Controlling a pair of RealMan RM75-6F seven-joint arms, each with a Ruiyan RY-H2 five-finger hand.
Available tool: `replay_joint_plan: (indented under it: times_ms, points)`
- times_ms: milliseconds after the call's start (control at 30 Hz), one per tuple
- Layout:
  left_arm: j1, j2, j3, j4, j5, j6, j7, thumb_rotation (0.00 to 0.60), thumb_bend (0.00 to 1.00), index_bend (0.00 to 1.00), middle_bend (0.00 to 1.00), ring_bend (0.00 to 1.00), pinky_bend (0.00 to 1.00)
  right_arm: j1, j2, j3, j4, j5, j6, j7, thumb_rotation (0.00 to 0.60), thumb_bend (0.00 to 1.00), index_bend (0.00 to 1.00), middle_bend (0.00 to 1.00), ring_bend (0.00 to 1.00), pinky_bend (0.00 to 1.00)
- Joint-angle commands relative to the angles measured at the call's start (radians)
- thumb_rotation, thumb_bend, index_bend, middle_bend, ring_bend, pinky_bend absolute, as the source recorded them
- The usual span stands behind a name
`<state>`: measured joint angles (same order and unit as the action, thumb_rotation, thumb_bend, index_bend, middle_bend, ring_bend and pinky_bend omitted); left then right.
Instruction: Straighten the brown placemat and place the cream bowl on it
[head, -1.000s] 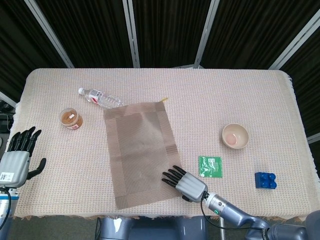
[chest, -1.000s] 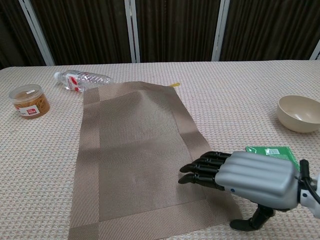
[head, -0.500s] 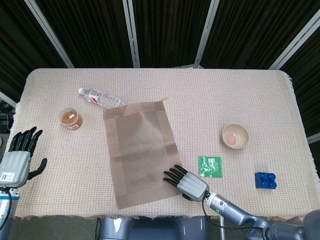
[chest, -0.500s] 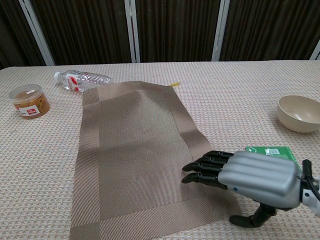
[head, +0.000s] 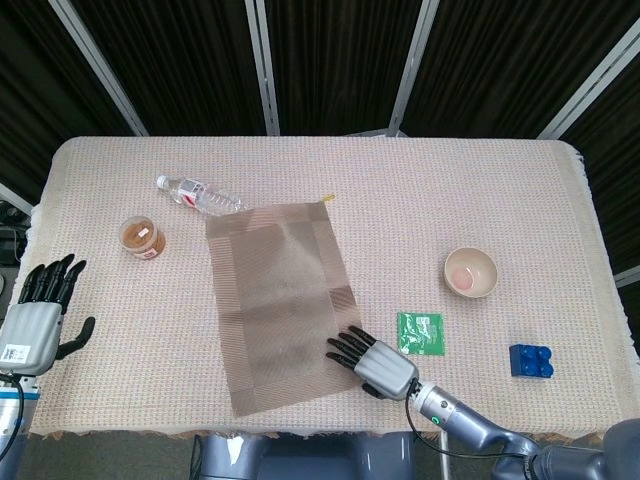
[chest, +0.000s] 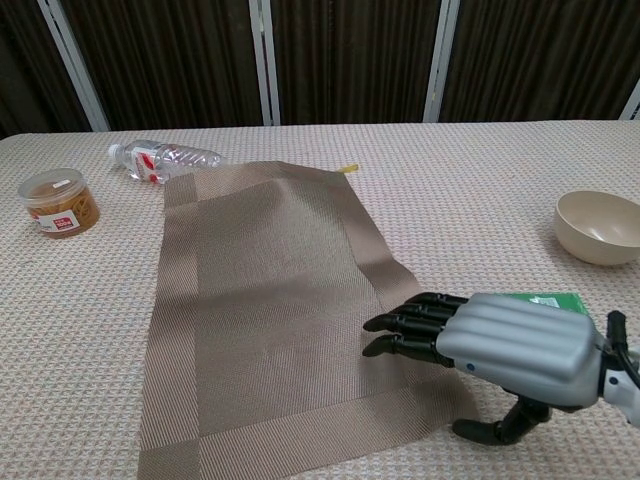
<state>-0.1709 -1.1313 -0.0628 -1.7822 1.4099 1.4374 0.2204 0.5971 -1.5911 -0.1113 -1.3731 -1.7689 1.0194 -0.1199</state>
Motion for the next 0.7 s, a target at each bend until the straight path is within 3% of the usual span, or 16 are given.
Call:
replay_joint_plan:
  times_ms: [33,700]
  points:
    - [0.000,0.000,0.000,0.000,0.000,-0.001,0.000,0.600,0.41,0.00,0.00,0.00,0.00,0.000,0.001,0.000,0.005,0.001,0.004,0.002,0.600,0.28,0.10,0.00,0.00,0.00]
    - [-0.001,0.001,0.001,0.000,0.001,-0.013,-0.001,0.600,0.41,0.00,0.00,0.00,0.00,-0.002,-0.010,-0.015,0.051,0.018,-0.006,-0.015,0.600,0.37,0.13,0.00,0.00,0.00]
